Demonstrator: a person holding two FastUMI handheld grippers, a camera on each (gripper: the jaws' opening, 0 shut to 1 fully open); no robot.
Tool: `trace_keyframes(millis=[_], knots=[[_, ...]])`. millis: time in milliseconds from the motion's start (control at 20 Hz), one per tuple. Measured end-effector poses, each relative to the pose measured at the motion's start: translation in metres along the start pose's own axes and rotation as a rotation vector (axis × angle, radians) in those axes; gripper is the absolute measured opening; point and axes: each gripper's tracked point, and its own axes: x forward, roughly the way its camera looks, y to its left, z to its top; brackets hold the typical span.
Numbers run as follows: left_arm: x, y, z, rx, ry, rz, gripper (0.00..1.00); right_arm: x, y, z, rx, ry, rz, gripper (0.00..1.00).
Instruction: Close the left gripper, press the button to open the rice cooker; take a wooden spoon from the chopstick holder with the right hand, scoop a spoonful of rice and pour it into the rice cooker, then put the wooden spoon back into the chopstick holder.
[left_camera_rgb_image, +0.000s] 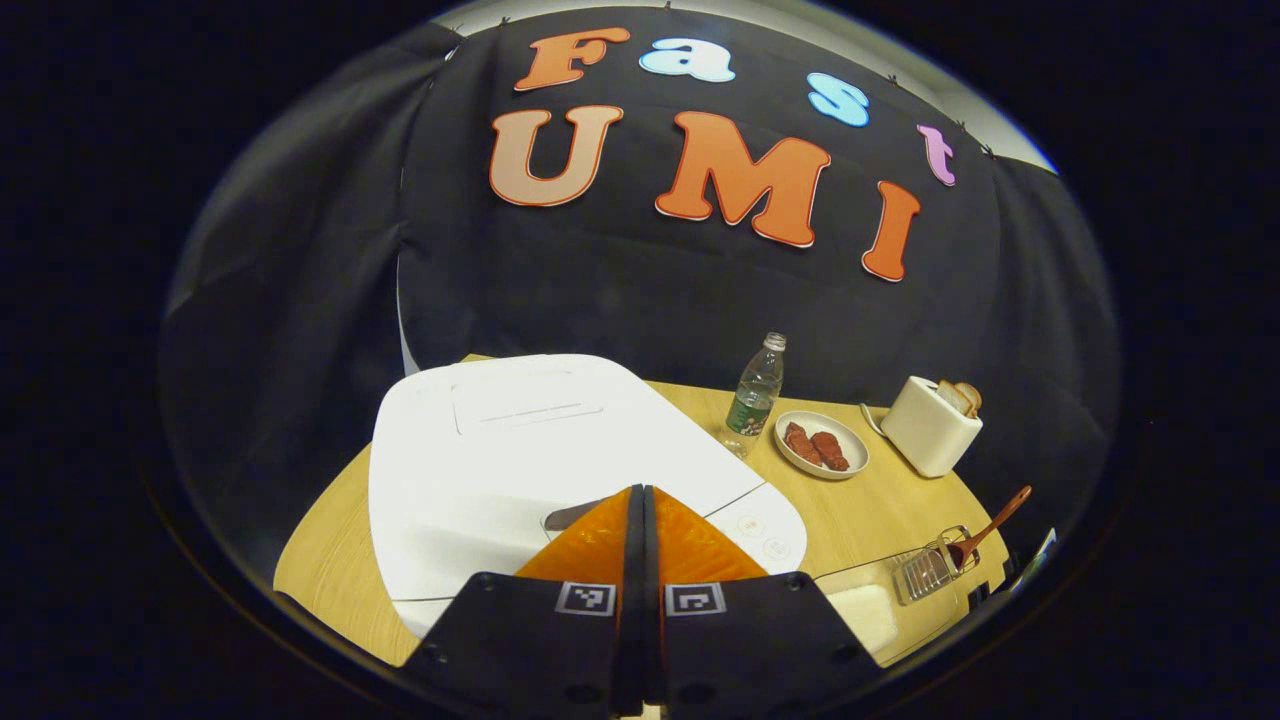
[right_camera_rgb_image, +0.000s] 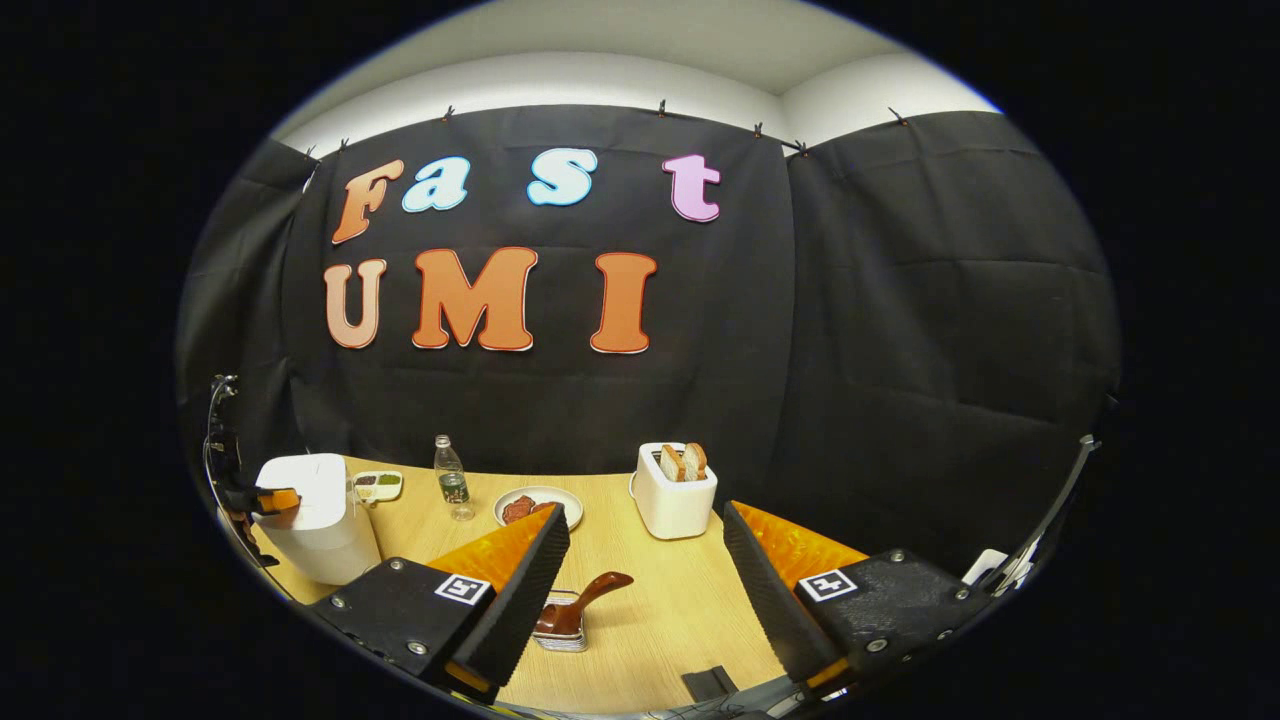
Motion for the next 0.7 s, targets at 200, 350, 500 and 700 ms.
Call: trace_keyframes(millis=[200, 350, 500, 700], knots=[[-0.001, 0.000, 0.002, -0.034, 0.003, 0.001, 0.05, 0.002, 0.004, -0.005, -0.012, 0.009, 0.010, 0.96], [0.002, 0.016, 0.010, -0.050, -0.002, 0.047, 0.05, 0.005, 0.009, -0.005, -0.011, 0.008, 0.021, 0.96], [0.003, 0.021, 0.007, -0.066, 0.039, 0.044, 0.05, 0.010, 0.011, -0.007, -0.013, 0.013, 0.026, 0.96], [0.004, 0.021, 0.000, -0.063, 0.067, 0.058, 0.05, 0.016, 0.018, -0.012, 0.004, 0.025, 0.039, 0.96]])
